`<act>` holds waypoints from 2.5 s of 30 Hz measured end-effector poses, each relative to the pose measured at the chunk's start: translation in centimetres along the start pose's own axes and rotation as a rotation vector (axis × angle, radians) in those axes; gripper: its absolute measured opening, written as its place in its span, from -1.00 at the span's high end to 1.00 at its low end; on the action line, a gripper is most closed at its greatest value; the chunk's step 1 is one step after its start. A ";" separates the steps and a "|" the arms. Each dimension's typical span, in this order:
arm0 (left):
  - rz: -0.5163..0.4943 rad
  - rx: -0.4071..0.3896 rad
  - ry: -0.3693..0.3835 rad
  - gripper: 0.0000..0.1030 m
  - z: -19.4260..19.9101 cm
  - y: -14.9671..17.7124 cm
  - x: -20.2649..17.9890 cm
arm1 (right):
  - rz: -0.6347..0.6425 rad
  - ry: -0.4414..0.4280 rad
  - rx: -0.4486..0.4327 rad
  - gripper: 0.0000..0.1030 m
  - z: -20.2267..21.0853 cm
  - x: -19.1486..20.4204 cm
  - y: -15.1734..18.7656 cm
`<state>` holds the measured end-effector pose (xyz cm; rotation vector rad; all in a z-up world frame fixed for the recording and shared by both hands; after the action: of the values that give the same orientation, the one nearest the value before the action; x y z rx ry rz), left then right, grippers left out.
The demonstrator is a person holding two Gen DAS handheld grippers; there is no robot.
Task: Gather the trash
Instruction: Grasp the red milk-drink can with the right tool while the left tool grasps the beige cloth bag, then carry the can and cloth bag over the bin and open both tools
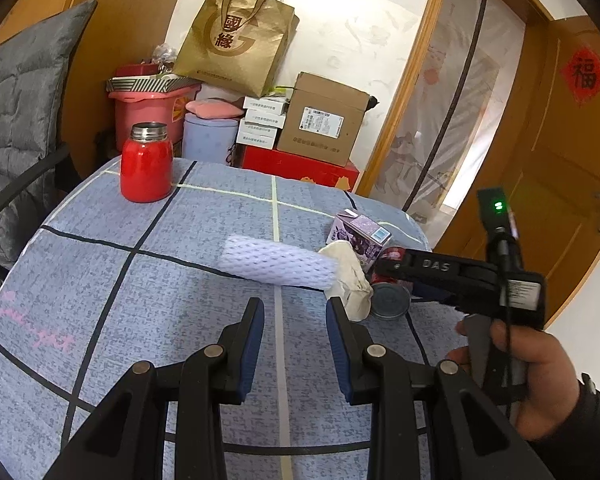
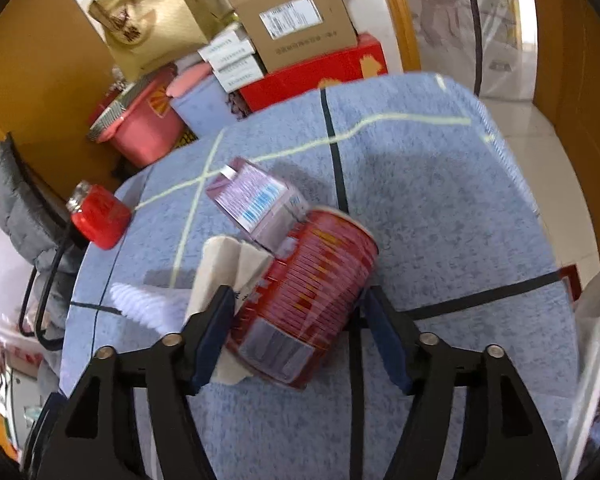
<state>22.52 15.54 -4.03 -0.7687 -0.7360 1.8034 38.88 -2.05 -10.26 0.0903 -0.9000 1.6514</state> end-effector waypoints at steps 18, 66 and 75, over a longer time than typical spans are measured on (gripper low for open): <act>-0.046 0.085 0.059 0.20 -3.8 0.4 -5.1 | 0.060 -0.043 -0.034 -0.14 5.6 -3.0 2.8; -0.154 0.062 0.049 0.42 1.9 5.6 -12.4 | 0.205 -0.062 -0.101 -0.14 17.0 -4.8 10.2; -0.175 0.065 0.090 0.42 6.0 8.2 -14.1 | 0.229 -0.043 -0.122 -0.14 20.7 -5.2 12.9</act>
<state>17.54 -1.14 -4.27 -0.7153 -0.6614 1.6164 21.04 -18.62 -4.89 -0.0635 -1.0733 1.8066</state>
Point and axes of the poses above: each gripper's, at about its wrist camera, not at the fingertips, and z roughly against the way its jaws point, x to its left, y to its underside, the point moved 8 cm from there along -z, roughly the way its jaws point, and after that the axes turned 12 degrees about -y, right-handed, at the moved point
